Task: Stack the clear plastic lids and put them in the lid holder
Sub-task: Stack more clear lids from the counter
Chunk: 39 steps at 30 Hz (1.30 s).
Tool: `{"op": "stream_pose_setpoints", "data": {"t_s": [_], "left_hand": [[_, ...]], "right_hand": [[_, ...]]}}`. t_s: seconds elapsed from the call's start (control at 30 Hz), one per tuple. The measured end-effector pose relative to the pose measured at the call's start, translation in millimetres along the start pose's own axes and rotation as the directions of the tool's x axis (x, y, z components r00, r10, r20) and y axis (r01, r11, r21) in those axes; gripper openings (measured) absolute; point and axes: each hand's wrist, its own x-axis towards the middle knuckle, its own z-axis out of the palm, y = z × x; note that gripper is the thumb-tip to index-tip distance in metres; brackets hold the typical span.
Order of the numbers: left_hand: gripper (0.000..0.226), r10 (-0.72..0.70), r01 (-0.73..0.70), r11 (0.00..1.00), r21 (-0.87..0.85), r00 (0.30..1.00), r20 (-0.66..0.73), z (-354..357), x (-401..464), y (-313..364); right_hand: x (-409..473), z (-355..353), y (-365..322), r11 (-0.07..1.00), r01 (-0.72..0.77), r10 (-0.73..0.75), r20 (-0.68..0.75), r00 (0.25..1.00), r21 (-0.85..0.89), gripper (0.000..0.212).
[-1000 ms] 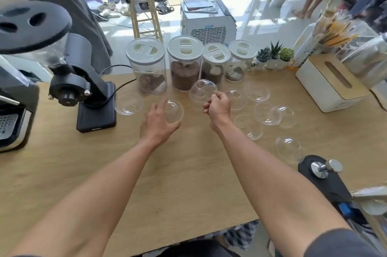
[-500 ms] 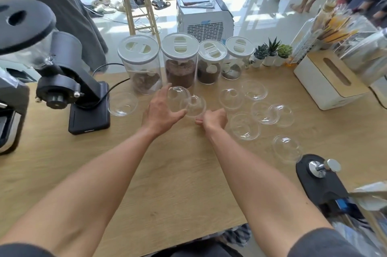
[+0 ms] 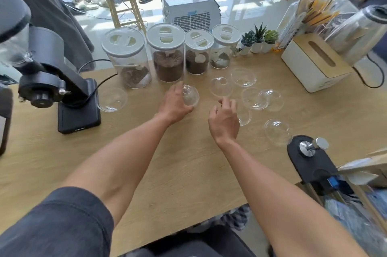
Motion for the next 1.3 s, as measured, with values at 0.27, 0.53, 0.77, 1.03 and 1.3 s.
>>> {"op": "stream_pose_setpoints", "data": {"t_s": [0.27,0.53,0.77,1.03,1.3], "left_hand": [[0.095,-0.011,0.012,1.000,0.013,0.996,-0.091,1,-20,-17],[0.058,-0.181,0.352,0.815,0.460,0.909,-0.376,-42,-47,-77],[0.034,-0.250,0.424,0.704,0.569,0.899,-0.360,-51,-49,-97],[0.037,-0.177,0.355,0.827,0.436,0.901,-0.397,-48,-54,-76],[0.048,-0.074,0.124,0.990,0.063,0.851,-0.519,-46,-57,-29]], "right_hand": [[-7,-7,20,0.956,-0.079,0.108,0.088,0.990,-0.283,0.020],[-6,-2,8,0.947,-0.065,0.102,0.102,0.990,-0.316,0.020],[-14,6,9,0.950,-0.021,0.040,0.055,0.998,-0.311,0.016],[-12,10,-33,0.920,0.227,-0.147,-0.257,0.955,0.320,0.014],[12,35,-56,0.567,-0.260,0.270,0.121,0.955,0.782,0.012]]}}
